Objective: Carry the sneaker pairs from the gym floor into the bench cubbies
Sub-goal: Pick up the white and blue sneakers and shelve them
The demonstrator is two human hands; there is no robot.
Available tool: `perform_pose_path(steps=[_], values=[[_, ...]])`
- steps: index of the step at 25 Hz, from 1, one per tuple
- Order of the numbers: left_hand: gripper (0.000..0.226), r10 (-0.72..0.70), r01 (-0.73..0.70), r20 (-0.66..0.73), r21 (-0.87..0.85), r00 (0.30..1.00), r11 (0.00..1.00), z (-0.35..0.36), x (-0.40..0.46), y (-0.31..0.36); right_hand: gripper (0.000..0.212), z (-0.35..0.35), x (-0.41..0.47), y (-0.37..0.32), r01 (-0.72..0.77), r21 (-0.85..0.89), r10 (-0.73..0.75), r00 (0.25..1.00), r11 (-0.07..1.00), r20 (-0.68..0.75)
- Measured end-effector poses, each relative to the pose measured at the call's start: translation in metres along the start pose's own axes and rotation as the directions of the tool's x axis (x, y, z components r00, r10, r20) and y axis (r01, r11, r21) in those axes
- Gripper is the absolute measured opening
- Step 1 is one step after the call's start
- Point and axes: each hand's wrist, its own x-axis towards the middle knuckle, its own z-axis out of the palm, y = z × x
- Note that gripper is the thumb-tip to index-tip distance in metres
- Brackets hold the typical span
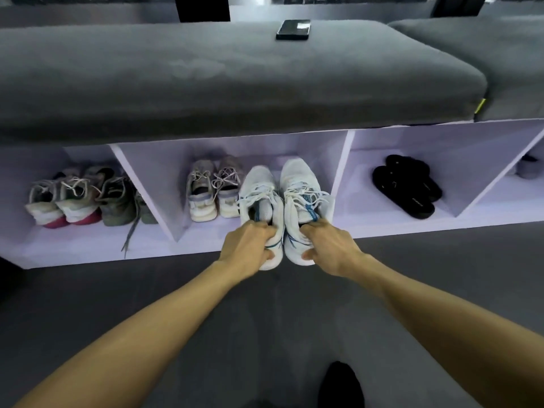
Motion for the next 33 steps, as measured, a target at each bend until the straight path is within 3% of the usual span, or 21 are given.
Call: perform_pose_path(steps=[3,8,12,19,24,29,33], values=[[0.023,-0.027,0.027,0.045,-0.006,0.999,1.000,0.030,0.042,-0.021,0.028,0.023,0.045,0.023,-0.049,-0.004,0.049,0.997,0.999,0.063],[0.027,-0.050,0.045,0.075,0.058,0.996,0.997,0.075,0.105,-0.054,0.051,0.057,0.111,0.052,-0.095,-0.014,0.096,0.987,0.995,0.127],[0.033,-0.065,0.060,0.053,0.096,0.996,0.994,0.099,0.152,-0.078,0.045,0.075,0.163,0.067,-0.109,-0.016,0.110,0.985,0.994,0.135],[0.049,-0.109,0.096,0.075,0.163,0.991,0.982,0.117,0.214,-0.109,0.034,0.100,0.240,0.084,-0.151,-0.153,0.157,0.987,0.977,0.025],[0.045,-0.141,0.144,-0.038,0.114,0.989,0.983,0.122,0.251,-0.111,0.032,0.108,0.286,0.095,-0.216,-0.264,0.165,0.965,0.940,-0.203],[0.050,-0.153,0.155,-0.038,0.082,0.988,0.984,0.116,0.257,-0.124,0.052,0.100,0.291,0.106,-0.119,-0.116,0.099,0.981,0.986,-0.166],[0.057,-0.168,0.169,-0.018,0.074,0.986,0.983,0.100,0.237,-0.116,0.054,0.089,0.262,0.091,-0.066,-0.073,0.051,0.980,0.995,-0.191]])
